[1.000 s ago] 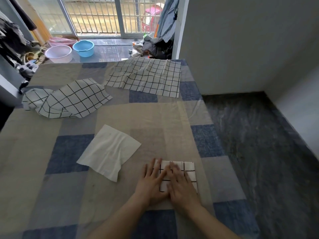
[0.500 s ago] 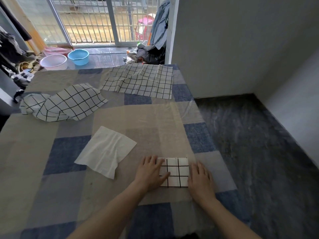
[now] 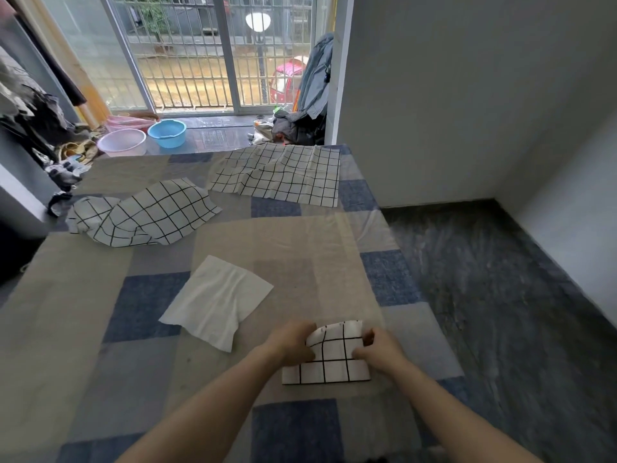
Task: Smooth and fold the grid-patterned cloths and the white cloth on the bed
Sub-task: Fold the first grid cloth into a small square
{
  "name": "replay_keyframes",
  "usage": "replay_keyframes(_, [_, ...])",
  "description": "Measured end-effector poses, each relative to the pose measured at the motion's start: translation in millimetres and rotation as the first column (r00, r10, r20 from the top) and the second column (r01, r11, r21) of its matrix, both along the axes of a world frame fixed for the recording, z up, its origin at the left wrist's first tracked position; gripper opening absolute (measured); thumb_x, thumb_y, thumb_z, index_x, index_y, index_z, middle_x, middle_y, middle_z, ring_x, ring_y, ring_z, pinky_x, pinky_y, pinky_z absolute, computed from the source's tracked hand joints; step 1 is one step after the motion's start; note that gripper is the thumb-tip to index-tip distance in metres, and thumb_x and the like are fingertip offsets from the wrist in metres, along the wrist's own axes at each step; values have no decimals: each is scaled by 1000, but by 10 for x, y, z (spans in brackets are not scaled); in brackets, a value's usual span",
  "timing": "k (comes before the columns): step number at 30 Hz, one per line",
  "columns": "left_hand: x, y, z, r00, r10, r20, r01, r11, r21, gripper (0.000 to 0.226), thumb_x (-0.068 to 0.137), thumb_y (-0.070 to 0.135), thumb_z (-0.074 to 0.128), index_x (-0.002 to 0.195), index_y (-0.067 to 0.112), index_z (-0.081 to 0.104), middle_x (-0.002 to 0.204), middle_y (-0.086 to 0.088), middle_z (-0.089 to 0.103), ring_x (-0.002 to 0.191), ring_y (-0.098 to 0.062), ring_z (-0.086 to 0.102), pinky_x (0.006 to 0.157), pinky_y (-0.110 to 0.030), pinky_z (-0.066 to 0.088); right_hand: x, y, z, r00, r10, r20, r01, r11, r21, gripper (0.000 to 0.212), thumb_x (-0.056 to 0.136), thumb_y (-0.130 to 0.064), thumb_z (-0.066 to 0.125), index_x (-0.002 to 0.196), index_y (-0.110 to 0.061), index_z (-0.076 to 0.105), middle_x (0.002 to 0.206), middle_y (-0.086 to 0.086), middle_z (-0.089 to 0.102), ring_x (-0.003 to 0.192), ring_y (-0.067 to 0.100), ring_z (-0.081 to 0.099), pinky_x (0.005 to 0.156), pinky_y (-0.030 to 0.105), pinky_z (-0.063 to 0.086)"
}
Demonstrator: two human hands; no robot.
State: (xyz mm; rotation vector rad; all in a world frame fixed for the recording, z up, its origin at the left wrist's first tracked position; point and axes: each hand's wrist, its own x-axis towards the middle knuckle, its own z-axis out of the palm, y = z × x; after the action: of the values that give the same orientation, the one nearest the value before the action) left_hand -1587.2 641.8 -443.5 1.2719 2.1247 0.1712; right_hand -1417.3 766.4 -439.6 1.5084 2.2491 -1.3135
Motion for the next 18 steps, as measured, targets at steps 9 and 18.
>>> replay_keyframes(9, [-146, -293, 115, 774, 361, 520, -461, 885, 71, 17, 82, 16, 72, 98, 17, 68, 82, 6, 64, 78, -11, 59, 70, -24, 45, 21, -63, 77, 990, 55, -130, -84, 969, -234, 26, 77, -12, 75, 102, -12, 69, 100, 4, 71, 87, 11, 64, 67, 17, 51])
replay_keyframes(18, [215, -424, 119, 387, 517, 763, -650, 740, -172, 18, 85, 13, 71, 98, 20, 61, 101, -3, 70, 94, -19, 68, 83, -32, 57, -15, 82, 273, 816, -472, -333, 189, 763, -618, 11, 90, -6, 61, 101, -6, 56, 93, 15, 71, 84, 26, 68, 78, 38, 56])
